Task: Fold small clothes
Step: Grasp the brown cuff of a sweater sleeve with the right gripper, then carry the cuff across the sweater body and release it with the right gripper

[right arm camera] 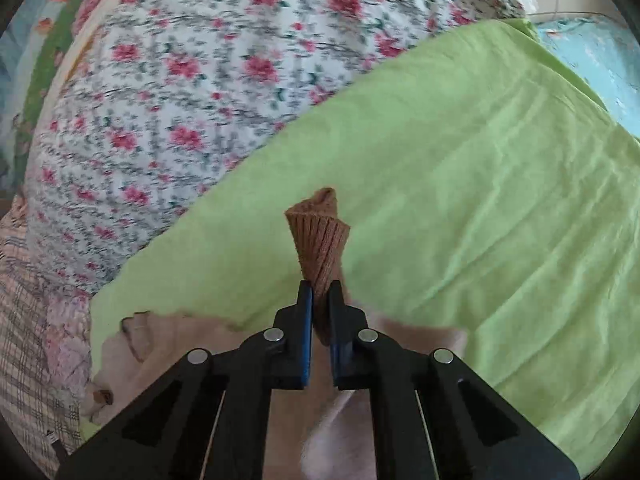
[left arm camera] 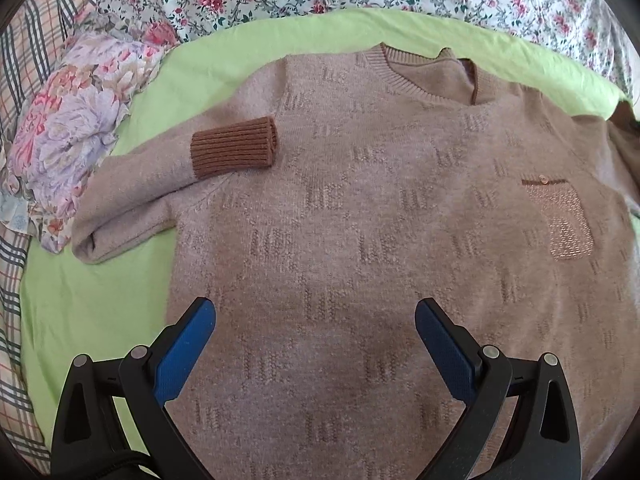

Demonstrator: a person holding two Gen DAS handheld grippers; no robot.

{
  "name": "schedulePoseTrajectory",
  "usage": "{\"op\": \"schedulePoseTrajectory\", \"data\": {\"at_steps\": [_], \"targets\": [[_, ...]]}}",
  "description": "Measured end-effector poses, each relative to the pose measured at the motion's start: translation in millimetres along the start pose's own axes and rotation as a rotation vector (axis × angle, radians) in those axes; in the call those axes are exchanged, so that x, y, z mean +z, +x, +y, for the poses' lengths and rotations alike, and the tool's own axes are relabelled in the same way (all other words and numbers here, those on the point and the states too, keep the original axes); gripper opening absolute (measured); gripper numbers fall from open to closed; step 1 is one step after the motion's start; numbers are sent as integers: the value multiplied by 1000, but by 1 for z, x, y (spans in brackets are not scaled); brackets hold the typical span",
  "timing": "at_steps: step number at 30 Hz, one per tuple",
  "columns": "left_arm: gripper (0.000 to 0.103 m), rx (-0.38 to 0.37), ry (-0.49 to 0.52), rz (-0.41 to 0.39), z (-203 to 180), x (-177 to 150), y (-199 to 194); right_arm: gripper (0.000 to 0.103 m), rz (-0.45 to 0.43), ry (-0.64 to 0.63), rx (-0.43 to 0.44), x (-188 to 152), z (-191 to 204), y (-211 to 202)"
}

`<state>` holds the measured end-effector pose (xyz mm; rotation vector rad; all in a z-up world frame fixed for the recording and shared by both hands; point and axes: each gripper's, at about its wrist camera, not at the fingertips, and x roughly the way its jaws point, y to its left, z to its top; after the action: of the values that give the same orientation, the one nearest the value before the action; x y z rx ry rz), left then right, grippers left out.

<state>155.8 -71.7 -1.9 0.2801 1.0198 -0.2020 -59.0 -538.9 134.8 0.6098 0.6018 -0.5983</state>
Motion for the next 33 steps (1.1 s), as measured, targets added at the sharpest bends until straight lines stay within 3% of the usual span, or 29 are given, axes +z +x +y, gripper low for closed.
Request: {"op": "schedulePoseTrajectory", "data": {"at_steps": [5,9,15,18,23,25,28,33], "targets": [[100,-35,-31,-14,3,-5,-6,8,75,-76,207,-47,104,18],[100,-71,-73,-16,13,-10,-8,8,191,-108,354,-101,184,59],[100,-153,-143,-25,35,-14,-7,8,349,-124,488,-169,270,122],[100,-210,-176,-27,45,-14,-5,8,416,-148,512,-196,298,147],[100,-322,-229,-17,57,-7,6,14,489,-173,455,-222,298,170],[100,-368,-238,-12,56,1,12,23,500,-127,458,-221,285,169],[100,-427,-232,-9,47,18,21,45,442,-100,445,-211,266,149],[100,-499,-220,13,23,57,46,47,327,-63,423,-199,231,93]]}}
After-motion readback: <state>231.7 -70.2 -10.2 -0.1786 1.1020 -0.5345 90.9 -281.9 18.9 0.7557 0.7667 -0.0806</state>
